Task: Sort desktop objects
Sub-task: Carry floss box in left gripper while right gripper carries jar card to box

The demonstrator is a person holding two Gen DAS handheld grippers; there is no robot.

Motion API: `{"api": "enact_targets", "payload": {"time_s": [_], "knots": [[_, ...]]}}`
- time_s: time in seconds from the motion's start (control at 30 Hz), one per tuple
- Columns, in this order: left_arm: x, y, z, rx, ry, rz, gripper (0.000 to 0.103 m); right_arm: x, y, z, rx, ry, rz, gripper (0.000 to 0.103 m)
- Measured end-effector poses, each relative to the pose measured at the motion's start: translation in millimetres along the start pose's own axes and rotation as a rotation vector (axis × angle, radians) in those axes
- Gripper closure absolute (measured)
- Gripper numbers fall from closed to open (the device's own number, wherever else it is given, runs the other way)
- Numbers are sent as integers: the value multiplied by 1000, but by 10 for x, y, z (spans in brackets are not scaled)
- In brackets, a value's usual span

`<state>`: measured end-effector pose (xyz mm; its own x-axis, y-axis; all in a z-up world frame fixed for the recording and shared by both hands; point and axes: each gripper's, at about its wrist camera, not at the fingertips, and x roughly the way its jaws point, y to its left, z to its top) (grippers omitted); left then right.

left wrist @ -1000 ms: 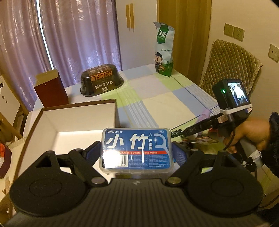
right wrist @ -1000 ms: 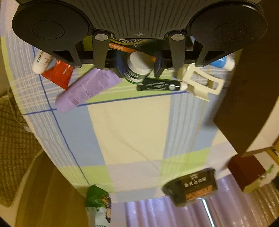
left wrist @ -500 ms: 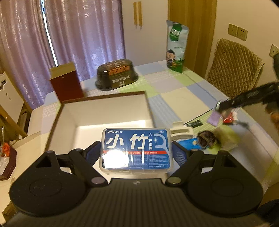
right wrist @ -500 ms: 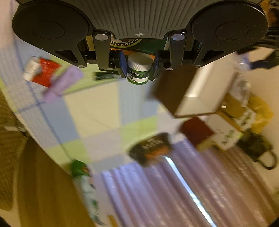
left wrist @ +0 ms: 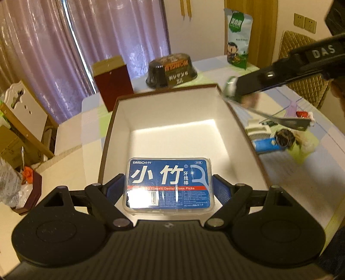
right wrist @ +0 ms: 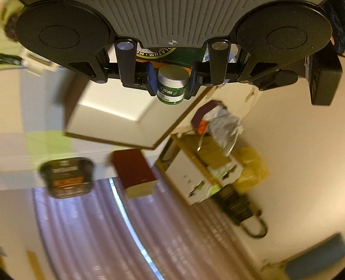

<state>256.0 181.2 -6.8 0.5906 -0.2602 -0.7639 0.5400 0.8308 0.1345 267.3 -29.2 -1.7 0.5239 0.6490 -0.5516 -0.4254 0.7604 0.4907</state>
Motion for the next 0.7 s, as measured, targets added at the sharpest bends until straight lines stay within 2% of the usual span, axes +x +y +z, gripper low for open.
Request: {"api": "enact_targets", "payload": {"time_s": [0.23,0.4,0.53,0.7], "knots": [[127,207,-134,11,51,-48,20,618,60,-136,-121,120,-30,72],[343,255,-160,66,106,-97,20,924,14,-264,-251,229,-64,72],[552,218,-154,140,157,-144,20,1108,19,-366,-394,315,-53,72],[803,226,-163,151,243,-217,20,1282,-30,-461,-489,401,-26,72]]}}
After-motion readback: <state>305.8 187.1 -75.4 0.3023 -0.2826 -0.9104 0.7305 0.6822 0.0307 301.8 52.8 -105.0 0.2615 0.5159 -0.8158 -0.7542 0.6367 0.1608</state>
